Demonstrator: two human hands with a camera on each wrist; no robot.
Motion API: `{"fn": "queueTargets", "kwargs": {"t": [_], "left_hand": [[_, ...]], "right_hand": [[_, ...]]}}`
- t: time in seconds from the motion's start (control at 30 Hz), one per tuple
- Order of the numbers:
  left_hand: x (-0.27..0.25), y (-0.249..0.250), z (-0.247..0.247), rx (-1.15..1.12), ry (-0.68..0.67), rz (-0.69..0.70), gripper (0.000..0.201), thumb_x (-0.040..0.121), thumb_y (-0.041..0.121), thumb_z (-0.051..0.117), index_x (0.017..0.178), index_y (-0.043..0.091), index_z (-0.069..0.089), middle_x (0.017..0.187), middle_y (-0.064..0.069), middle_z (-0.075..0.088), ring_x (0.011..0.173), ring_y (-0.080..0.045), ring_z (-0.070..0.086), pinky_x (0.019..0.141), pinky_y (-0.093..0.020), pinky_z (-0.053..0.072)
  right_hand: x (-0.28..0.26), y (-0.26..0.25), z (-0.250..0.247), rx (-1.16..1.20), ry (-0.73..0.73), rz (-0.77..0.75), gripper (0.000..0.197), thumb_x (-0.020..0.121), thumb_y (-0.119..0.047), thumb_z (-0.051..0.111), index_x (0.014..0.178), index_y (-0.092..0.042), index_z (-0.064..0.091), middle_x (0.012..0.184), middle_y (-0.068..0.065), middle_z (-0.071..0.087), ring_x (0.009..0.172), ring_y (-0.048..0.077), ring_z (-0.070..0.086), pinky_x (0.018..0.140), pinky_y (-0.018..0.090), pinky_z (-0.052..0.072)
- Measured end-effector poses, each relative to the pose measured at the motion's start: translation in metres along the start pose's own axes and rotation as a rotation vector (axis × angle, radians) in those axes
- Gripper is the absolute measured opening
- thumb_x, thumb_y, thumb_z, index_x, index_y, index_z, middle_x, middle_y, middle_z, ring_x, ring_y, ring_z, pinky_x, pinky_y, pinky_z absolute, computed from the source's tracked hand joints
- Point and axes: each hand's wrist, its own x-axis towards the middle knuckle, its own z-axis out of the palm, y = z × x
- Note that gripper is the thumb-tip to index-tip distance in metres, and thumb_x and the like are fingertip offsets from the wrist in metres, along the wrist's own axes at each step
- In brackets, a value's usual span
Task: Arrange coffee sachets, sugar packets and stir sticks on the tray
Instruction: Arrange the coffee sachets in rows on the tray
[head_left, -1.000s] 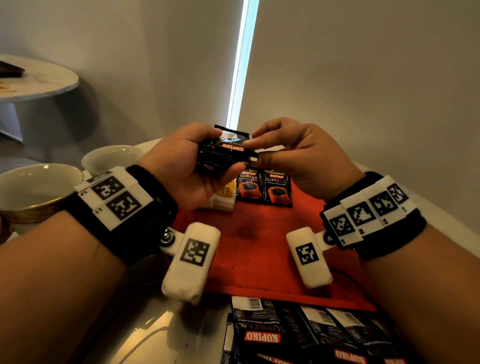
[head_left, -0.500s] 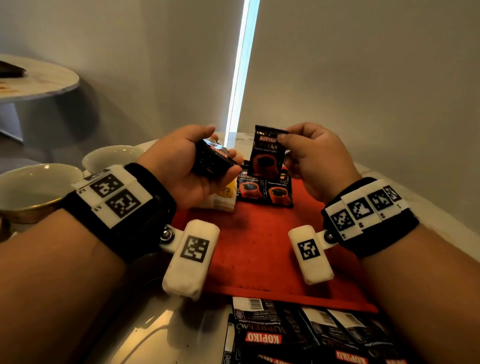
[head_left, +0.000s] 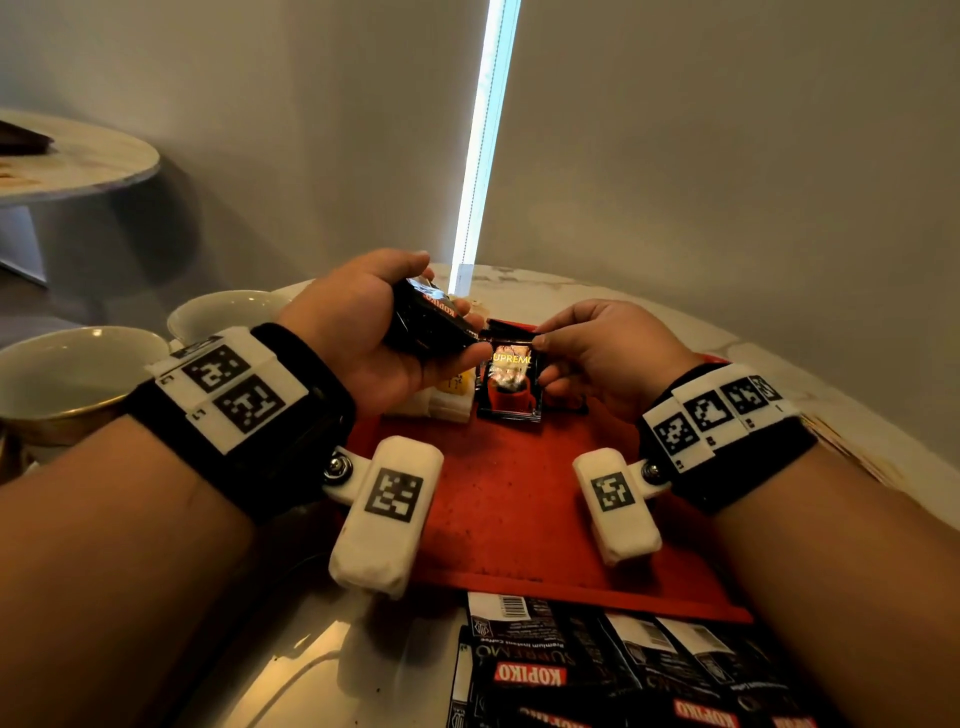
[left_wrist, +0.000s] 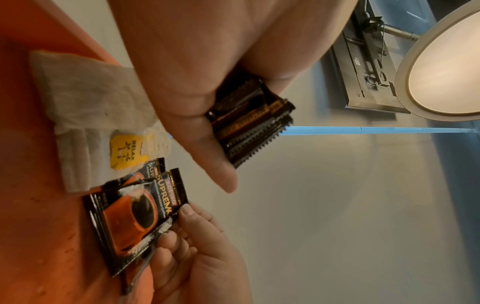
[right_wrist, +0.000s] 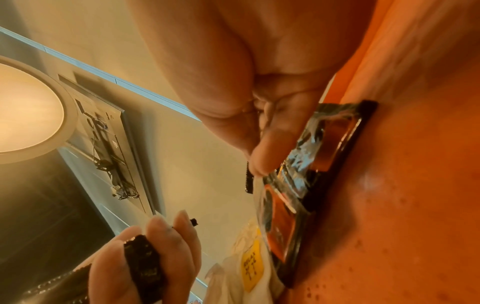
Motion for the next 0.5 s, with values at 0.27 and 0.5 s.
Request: {"fn": "queueTargets", "kwargs": {"t": [0.27,0.5], "left_hand": [[0.001,-0.004,0.0,0.093,-0.005,-0.049,0.021,0.102,0.032,0.048,0.098,0.013,0.057,0.089,-0.01,0.062,0.084,-0.025,0.065,0.066,-0.053,0.061],[0.005,-0.011,-0.001,0.182,-0.035,-0.079,0.03,0.103,0.035,0.045,0.087,0.013,0.059,0.075,-0.01,0.068,0.067,-0.026,0.072,0.063,-0.051,0.058]], "right_hand": [[0.003,0.0,0.003,-0.041,0.021,-0.005,0.008,0.091,0.004,0.065,0.089,-0.004,0.064,0.064,0.013,0.068,0.052,0.02,0.066,0.045,0.027,0.054],[0.003,0.001,0.003,-0.079,0.043,0.0,0.004,0.092,-0.001,0.067,0.093,-0.003,0.063,0.057,0.012,0.065,0.045,0.02,0.062,0.042,0.028,0.052]]}}
